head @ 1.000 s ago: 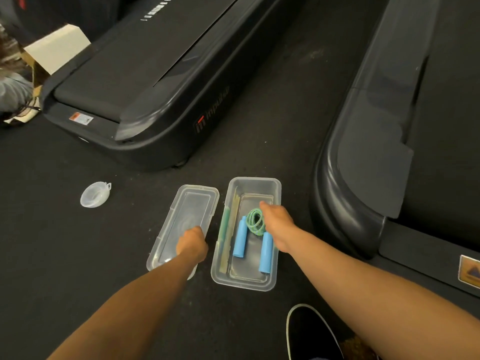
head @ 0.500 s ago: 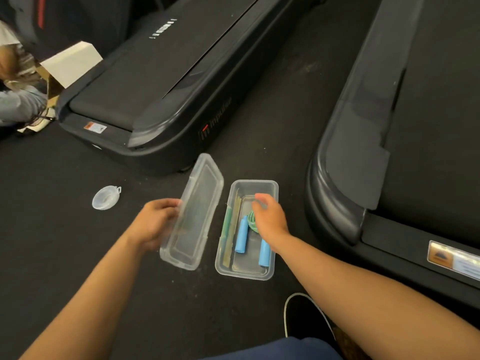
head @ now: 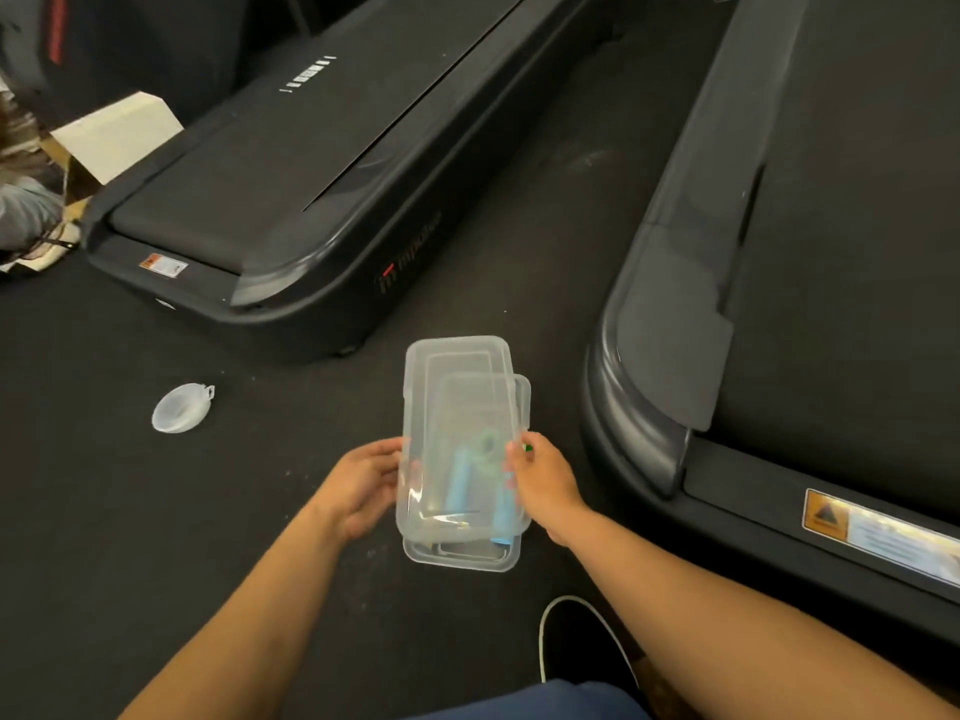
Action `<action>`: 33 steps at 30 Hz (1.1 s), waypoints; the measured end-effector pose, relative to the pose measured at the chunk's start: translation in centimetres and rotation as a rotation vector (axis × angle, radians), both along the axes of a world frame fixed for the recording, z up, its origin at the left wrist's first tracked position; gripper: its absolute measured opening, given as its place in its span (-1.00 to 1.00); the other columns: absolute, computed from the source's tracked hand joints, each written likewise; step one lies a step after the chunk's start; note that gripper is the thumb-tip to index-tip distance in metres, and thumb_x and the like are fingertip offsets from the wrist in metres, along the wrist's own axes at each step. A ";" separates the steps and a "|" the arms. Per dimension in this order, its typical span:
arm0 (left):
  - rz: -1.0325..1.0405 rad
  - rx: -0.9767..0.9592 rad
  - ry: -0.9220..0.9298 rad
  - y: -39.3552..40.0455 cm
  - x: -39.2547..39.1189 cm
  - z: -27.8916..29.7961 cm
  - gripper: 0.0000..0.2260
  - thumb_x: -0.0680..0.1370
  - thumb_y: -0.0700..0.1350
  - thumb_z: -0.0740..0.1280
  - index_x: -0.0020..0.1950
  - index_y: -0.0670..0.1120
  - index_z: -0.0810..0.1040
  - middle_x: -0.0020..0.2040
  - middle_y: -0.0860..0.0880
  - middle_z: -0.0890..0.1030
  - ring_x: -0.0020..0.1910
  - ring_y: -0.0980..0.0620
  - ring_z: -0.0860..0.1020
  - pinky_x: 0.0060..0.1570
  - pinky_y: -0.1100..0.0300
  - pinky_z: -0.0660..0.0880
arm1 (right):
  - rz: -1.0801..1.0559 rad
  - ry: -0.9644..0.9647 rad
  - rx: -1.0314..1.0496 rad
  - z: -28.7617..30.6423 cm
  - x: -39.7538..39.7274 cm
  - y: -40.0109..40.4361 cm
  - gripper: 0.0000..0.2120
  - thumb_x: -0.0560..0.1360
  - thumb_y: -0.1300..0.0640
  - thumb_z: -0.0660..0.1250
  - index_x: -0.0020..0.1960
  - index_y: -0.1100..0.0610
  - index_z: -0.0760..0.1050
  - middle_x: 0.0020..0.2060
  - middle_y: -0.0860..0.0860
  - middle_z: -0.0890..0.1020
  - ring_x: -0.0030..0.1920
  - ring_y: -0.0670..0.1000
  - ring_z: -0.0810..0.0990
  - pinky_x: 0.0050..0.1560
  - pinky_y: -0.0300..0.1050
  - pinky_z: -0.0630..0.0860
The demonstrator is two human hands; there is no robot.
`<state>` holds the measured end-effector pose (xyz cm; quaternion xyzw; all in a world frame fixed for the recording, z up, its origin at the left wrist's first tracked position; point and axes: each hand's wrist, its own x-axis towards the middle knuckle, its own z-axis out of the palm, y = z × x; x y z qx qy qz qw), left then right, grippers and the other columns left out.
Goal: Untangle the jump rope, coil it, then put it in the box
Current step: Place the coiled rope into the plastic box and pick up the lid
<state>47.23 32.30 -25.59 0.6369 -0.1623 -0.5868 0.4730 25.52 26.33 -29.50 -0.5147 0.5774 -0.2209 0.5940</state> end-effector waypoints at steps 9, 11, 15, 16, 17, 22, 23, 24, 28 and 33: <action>-0.143 0.186 -0.889 -1.4 -2.6 -5.5 -0.73 0.62 -0.17 0.17 -0.12 -0.24 0.61 -0.23 -0.06 0.62 -0.23 -0.06 0.49 -0.22 0.10 0.41 | 0.108 0.262 -0.046 -4.4 -1.5 1.0 -0.78 0.64 0.01 0.26 0.03 0.08 0.64 -0.03 0.08 0.65 -0.09 0.03 0.61 -0.13 -0.08 0.55; -0.217 0.200 -0.979 -1.3 -2.3 -5.7 -0.78 0.64 -0.18 0.22 0.03 -0.19 0.66 -0.06 -0.10 0.68 -0.14 -0.02 0.53 -0.13 0.16 0.40 | 0.103 0.209 -0.018 -4.7 -1.4 1.4 -0.77 0.66 0.03 0.24 0.13 0.05 0.65 -0.01 0.01 0.68 -0.09 -0.03 0.63 -0.13 -0.16 0.56; -0.269 0.247 -1.020 -1.0 -1.6 -6.5 -0.77 0.65 -0.19 0.25 0.24 -0.17 0.63 0.12 -0.13 0.69 -0.04 -0.02 0.56 -0.01 0.16 0.48 | 0.058 0.173 0.021 -5.2 -0.9 1.5 -0.75 0.63 0.02 0.30 0.27 0.01 0.60 0.05 0.00 0.69 0.00 0.03 0.68 0.05 0.03 0.67; -0.272 0.257 -1.016 -0.9 -1.4 -6.7 -0.77 0.65 -0.19 0.26 0.25 -0.16 0.63 0.12 -0.13 0.69 -0.03 -0.03 0.57 0.01 0.15 0.49 | 0.038 0.164 0.044 -5.4 -0.7 1.5 -0.74 0.62 0.02 0.31 0.28 0.02 0.59 0.05 0.00 0.68 0.00 0.03 0.68 0.05 0.06 0.67; -0.279 0.264 -1.008 -1.0 -1.3 -6.8 -0.77 0.65 -0.18 0.26 0.24 -0.15 0.63 0.11 -0.12 0.69 -0.01 -0.05 0.59 0.03 0.14 0.51 | 0.014 0.149 0.064 -5.6 -0.6 1.5 -0.72 0.61 0.02 0.32 0.30 0.03 0.57 0.08 0.00 0.67 0.01 0.03 0.68 0.06 0.08 0.67; -0.229 0.299 -0.850 -1.3 -0.8 -6.9 -0.76 0.62 -0.16 0.34 0.28 -0.14 0.61 0.15 -0.12 0.68 0.05 -0.09 0.63 0.14 0.02 0.58 | -0.097 0.029 0.261 -5.5 -0.9 1.1 -0.35 0.59 0.02 0.38 0.60 0.06 0.21 0.42 0.07 0.48 0.31 0.12 0.54 0.27 0.07 0.56; -0.222 0.312 -0.763 -1.3 -0.5 -6.9 -0.69 0.61 -0.16 0.35 0.36 -0.15 0.55 0.22 -0.13 0.65 0.11 -0.11 0.63 0.17 -0.01 0.58 | -0.110 -0.034 0.344 -5.5 -1.1 0.9 -0.33 0.60 0.02 0.38 0.61 0.06 0.17 0.43 0.06 0.48 0.29 0.11 0.53 0.29 0.09 0.54; -0.216 0.323 -0.640 -1.3 0.0 -7.1 -0.61 0.62 -0.15 0.35 0.44 -0.17 0.47 0.27 -0.13 0.62 0.16 -0.13 0.63 0.19 -0.06 0.58 | -0.099 -0.094 0.419 -5.4 -1.3 0.8 -0.39 0.61 0.03 0.38 0.58 0.08 0.24 0.36 0.05 0.52 0.23 0.08 0.54 0.29 0.10 0.54; -0.158 0.301 -0.331 -1.0 0.9 -7.6 -0.66 0.64 -0.19 0.33 0.40 -0.26 0.50 0.16 -0.16 0.69 0.09 -0.17 0.68 0.17 -0.19 0.59 | -0.077 -0.130 0.380 -6.1 -1.4 0.4 -0.77 0.59 0.08 0.39 0.22 0.10 0.54 0.14 0.05 0.67 0.12 0.05 0.63 0.13 0.04 0.60; -0.042 0.221 -0.649 -1.3 -0.7 -7.8 -0.69 0.56 -0.25 0.40 0.31 -0.20 0.59 0.01 -0.08 0.69 -0.02 -0.09 0.67 0.00 0.04 0.62 | -0.133 -0.002 0.115 -5.3 -0.8 1.0 -0.81 0.53 0.13 0.46 0.08 0.02 0.50 -0.02 -0.05 0.66 -0.04 -0.04 0.64 -0.04 -0.11 0.59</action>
